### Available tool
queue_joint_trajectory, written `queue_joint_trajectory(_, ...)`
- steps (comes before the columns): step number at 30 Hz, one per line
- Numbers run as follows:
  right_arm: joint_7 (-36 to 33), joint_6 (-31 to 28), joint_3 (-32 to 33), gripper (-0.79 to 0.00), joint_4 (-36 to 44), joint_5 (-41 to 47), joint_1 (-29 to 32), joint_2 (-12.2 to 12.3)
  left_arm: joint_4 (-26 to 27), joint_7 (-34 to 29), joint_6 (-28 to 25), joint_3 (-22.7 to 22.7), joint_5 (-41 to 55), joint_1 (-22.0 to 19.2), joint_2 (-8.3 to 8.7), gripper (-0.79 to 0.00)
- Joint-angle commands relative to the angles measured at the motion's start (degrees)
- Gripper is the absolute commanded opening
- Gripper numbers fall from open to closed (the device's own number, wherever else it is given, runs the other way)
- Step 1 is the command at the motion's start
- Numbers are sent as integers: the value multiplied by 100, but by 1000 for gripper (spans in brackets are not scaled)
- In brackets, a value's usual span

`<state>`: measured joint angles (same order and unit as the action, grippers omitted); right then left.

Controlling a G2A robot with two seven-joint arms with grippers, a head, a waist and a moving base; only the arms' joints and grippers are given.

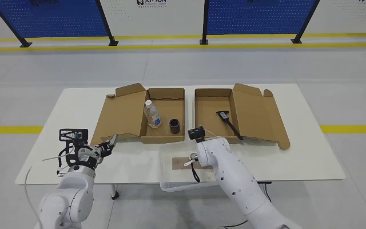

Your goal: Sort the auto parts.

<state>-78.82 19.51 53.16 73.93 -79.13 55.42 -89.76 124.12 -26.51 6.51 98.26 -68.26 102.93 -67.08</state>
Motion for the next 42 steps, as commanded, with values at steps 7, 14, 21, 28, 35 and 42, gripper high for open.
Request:
queue_joint_trajectory(7, 165, 96, -94, -446, -310, 84, -169, -95, 0, 0, 0, 0, 0, 0, 0, 0)
queue_joint_trajectory(14, 276, 177, -183, -434, -533, 133, -268, -177, 0, 0, 0, 0, 0, 0, 0, 0)
queue_joint_trajectory(21, 399, 284, -200, -437, -745, 122, -315, -233, 0, 0, 0, 0, 0, 0, 0, 0)
queue_joint_trajectory(28, 319, 316, -189, -456, -871, 88, -365, -272, 0, 0, 0, 0, 0, 0, 0, 0)
queue_joint_trajectory(35, 67, 296, -151, -449, -787, -63, -331, -274, 0, 0, 0, 0, 0, 0, 0, 0)
queue_joint_trajectory(42, -157, 298, -13, -480, -566, -196, -196, -246, 0, 0, 0, 0, 0, 0, 0, 0)
